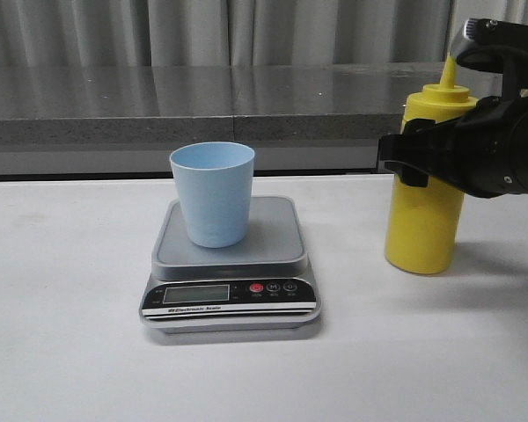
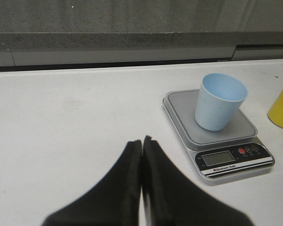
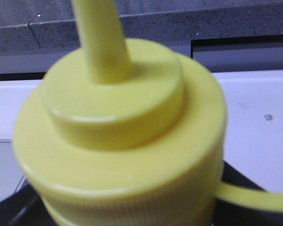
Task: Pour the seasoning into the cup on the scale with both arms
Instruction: 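Close the right gripper around the yellow bottle's upper body, then lift the bottle with the right gripper and tilt its nozzle over the cup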
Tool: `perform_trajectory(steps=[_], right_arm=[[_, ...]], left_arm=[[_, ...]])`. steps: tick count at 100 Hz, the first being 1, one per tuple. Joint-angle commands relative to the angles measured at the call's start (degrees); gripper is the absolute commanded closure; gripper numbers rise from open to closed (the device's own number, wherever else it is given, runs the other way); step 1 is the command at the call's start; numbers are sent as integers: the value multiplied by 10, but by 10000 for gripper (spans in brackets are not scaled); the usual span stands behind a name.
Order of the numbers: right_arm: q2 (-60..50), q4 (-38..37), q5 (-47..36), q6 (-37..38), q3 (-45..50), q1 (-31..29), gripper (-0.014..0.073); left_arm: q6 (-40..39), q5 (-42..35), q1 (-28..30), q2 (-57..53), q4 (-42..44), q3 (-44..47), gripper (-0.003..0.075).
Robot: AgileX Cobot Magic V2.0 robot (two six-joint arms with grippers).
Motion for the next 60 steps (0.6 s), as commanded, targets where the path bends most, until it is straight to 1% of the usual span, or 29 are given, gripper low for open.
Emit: perform_trajectory(steps=[1,14,21,26,38,45,52,60], right_arm=[[-17,-4,-44,0,-13,1,403],[-17,-4,-52,0,-13,1,589],[-17,-7,-57,-1,-13,1,669],[-20,-12,-57,-1,-13,1,653],[-32,-44,-49,-1,-15,1,654],[-43,-65,-24,-1,-24,1,654],[-56,-86,38,-1,-47,1,654],[-71,-106,138,-1,-84,1,654]], left_arm=[[-4,-44,1,5,-5,-14,740],[-4,-44,1,5,-5,-14,740],[-4,-44,1,5,-5,-14,740],[-4,-44,1,5,-5,-14,740],[-4,-44,1,5,-5,-14,740],[-4,-44,1,5,-5,-14,740],[-4,-44,1,5,-5,-14,740],[-4,-44,1,5,-5,-14,740]])
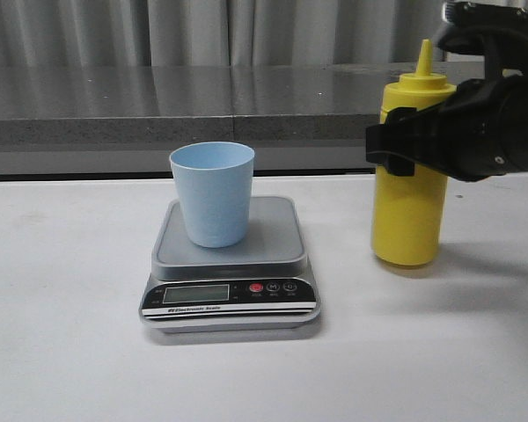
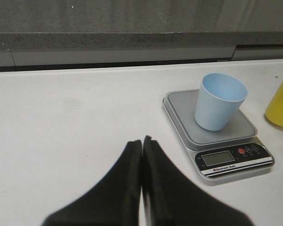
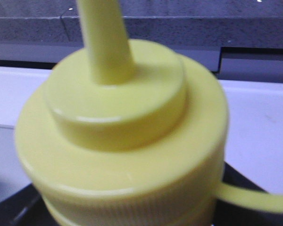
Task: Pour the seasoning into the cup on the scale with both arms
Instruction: 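Lift the bottle with the right gripper and tilt its nozzle over the cup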
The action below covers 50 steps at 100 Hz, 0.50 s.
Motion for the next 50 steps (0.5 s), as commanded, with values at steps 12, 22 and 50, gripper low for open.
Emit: perform_trajectory(steps=[12,22,50], right_arm=[[-52,-61,185,-7,-118,1,654],[-53,-95,292,-16,-178,3,654],[-52,-232,475,-16,-289,9,654]], left_arm=[[-4,-44,1,5,-5,-14,740],[-4,-44,1,5,-5,-14,740],[-4,-44,1,5,-5,-14,740]])
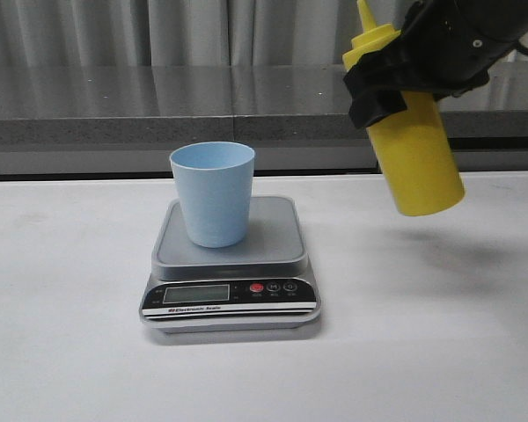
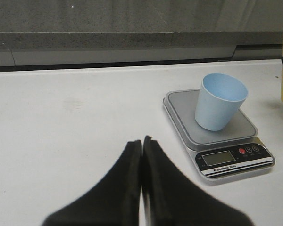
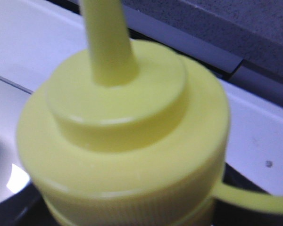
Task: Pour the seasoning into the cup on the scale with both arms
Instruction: 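Lift the bottle with the right gripper and tilt its nozzle over the cup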
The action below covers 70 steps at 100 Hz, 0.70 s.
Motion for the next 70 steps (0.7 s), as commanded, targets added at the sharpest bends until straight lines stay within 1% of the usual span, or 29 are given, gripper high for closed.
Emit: perform_trajectory(steps=[1,20,25,32,49,70], right_arm=[[-27,-61,14,-8,-41,4,654],[-23,-175,64,-8,-61,46,654],[-19,-214,81,-8,-67,58,654],[-10,-249,110,-8,-81,74,654],[22,-287,213,-8,-127,115,654],[51,-346,270,-8,-164,158,654]], left_arm=[[-4,-44,1,5,-5,-14,740],[-4,-44,1,5,-5,-14,740],[-4,-44,1,5,-5,-14,740],[-4,-44,1,5,-5,-14,740],[-4,-44,1,5,-5,-14,740],[-4,-44,1,5,-5,-14,740]])
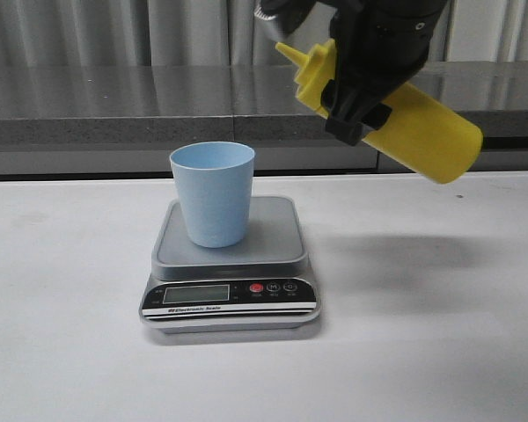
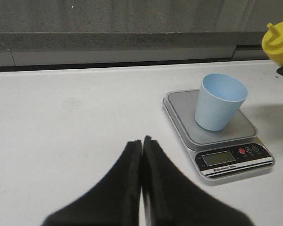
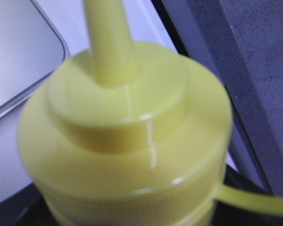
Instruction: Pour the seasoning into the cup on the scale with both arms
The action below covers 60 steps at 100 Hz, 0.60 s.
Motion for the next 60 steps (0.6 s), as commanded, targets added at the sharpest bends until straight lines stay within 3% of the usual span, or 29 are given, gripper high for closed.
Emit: perform_trajectory(steps=[1,60], right_arm=[[-14,-54,10,-5,-34,16,654],[51,-294,176,-31,-49,119,654]], left_arm=[[-4,-44,1,5,-5,-14,740],[-4,-44,1,5,-5,-14,740]])
